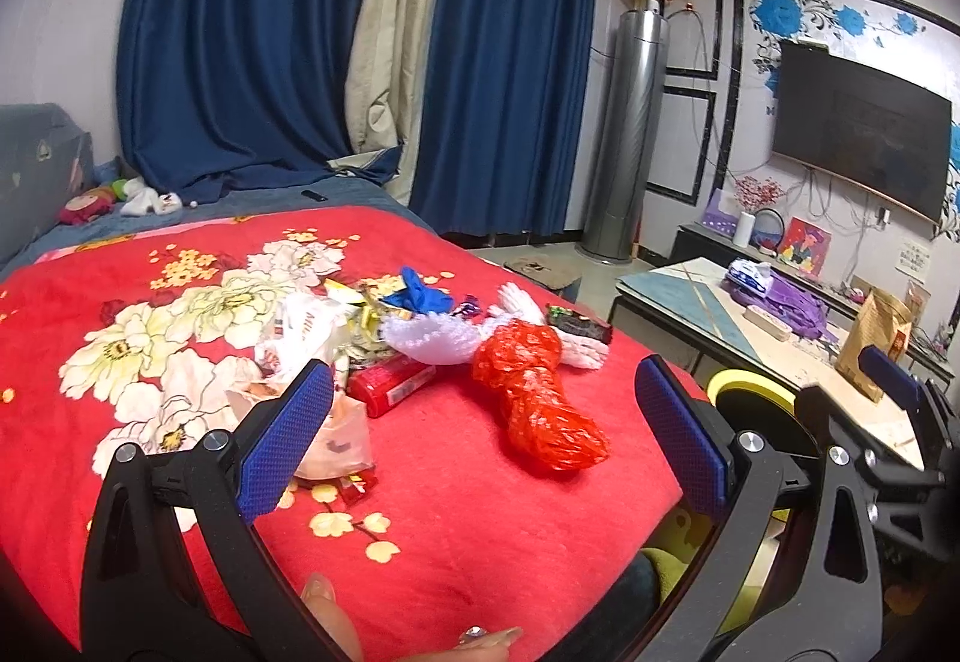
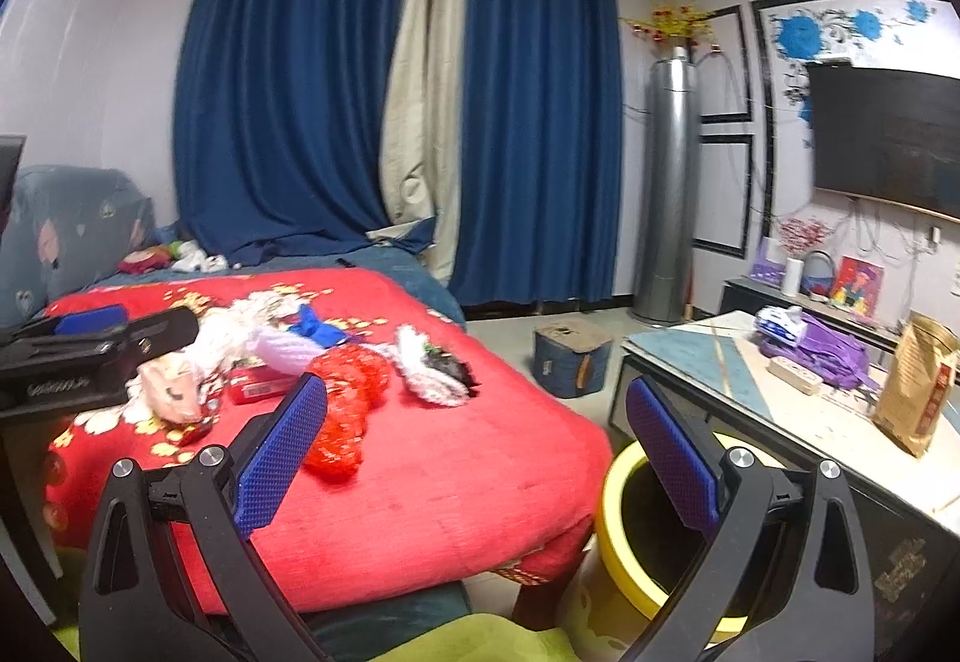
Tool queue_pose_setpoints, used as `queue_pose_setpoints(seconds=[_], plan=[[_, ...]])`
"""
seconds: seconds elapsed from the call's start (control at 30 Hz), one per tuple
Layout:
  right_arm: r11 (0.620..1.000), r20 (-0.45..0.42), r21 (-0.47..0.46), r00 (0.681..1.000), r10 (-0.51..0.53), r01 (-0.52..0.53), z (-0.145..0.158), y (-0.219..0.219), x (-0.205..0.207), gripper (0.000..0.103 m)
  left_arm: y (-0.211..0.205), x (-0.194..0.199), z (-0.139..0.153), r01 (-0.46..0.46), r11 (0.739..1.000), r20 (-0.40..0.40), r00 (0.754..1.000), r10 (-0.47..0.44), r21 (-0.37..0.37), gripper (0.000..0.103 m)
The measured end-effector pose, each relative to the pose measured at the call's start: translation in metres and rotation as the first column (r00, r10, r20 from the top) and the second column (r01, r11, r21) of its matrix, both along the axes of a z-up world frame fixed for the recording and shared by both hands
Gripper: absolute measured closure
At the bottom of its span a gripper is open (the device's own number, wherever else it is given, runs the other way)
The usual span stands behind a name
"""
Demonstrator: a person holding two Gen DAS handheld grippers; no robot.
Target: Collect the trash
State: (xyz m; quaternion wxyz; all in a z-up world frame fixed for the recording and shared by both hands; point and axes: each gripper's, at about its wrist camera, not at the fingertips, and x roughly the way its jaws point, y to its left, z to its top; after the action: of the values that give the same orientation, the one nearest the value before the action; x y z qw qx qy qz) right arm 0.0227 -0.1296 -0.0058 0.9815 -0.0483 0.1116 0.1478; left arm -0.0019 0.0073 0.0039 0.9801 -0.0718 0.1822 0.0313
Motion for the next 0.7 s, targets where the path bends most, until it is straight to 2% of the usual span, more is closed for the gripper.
queue_pose_setpoints(seconds=[0.43,0.7], plan=[[0.981,-0.069,-0.053,0.980,0.185,-0.189,0.001,0.050,0.013,0.006,0.044,0.000,0.000,-0.141,0.989,-0.004,0.990,0.141,-0.044,0.011],[0.969,-0.146,-0.069,0.963,0.227,-0.238,-0.005,0.078,0.035,0.006,0.077,-0.001,-0.005,-0.229,0.969,-0.036,0.973,0.226,-0.089,0.011]])
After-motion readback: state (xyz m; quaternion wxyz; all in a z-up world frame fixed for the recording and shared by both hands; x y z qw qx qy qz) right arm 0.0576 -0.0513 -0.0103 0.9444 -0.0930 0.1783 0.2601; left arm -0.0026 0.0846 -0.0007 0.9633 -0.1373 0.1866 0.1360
